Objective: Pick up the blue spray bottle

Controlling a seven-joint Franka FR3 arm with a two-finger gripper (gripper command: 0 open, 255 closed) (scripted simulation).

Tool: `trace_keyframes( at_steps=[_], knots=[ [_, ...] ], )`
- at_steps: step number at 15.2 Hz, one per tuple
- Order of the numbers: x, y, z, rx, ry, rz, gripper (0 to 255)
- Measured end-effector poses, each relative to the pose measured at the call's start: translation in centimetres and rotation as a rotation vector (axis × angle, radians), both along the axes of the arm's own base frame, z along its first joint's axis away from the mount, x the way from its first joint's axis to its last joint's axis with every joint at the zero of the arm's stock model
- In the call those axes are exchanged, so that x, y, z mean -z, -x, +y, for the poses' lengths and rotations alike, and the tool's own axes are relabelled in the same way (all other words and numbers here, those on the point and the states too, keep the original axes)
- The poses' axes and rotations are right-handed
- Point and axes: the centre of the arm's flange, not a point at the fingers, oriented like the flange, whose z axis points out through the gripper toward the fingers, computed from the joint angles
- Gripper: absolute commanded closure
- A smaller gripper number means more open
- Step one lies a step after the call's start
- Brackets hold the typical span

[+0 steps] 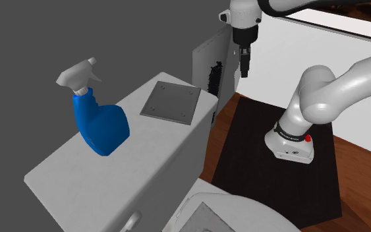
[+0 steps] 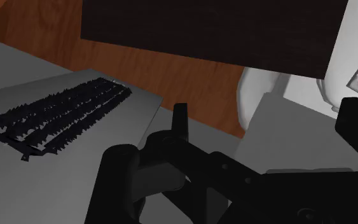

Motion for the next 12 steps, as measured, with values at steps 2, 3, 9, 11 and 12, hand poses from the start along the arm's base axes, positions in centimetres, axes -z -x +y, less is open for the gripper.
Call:
trace_keyframes(
  at_steps=[2, 3, 9, 11, 12],
  knots=[
    [0.0, -0.6, 0.3, -0.013, -0.006, -0.005, 0],
    [0.0, -1.3, 0.7, -0.034, -0.014, -0.013, 0],
    [0.1, -6.2, 4.4, -0.193, -0.081, -0.081, 0],
    [0.0, -8.1, 5.6, -0.249, -0.104, -0.105, 0],
    [0.1, -8.7, 6.4, -0.276, -0.115, -0.116, 0]
  ],
)
